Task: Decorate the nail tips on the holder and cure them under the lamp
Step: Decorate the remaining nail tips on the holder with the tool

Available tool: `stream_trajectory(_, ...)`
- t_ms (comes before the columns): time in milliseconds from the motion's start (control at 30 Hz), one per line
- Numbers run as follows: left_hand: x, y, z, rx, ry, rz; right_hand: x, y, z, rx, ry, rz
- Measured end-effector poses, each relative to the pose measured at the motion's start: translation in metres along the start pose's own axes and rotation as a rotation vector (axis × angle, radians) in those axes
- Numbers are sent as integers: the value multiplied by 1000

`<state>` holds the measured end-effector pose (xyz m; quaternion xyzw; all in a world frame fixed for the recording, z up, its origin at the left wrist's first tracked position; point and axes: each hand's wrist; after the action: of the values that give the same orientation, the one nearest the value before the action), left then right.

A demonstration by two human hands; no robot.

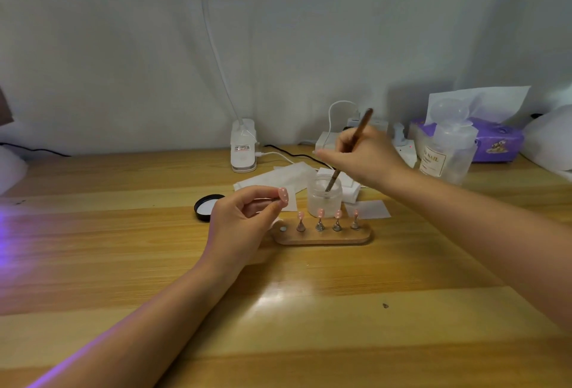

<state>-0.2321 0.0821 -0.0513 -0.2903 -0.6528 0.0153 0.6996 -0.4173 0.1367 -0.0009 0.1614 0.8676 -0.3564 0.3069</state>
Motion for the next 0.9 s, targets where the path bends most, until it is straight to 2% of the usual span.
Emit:
stream_trajectory(100, -1, 0, -1, -10, 12, 8, -3, -2, 10, -91, 54, 51)
stream_trajectory(167, -1, -1, -1, -20, 21, 11, -5, -4, 11, -85, 56, 59)
stream_trajectory(433, 1, 1, -1, -35, -16, 41, -2, -13, -10, 152, -141, 232)
stream_trajectory(700, 2, 1, -2, -19, -66, 53, 15, -3, -26, 193, -242, 477)
stream_trajectory(900, 4, 2, -2, -23, -81, 58, 14, 2, -35, 290, -284, 523)
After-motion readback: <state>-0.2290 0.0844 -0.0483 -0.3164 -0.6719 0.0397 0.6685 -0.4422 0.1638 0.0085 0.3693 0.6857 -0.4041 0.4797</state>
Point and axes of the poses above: each hand's wrist, its own y-axis away from the middle knuckle, its own z-axis out of the palm, x = y × z, and after that the axes turned 9 degrees about x, right-handed
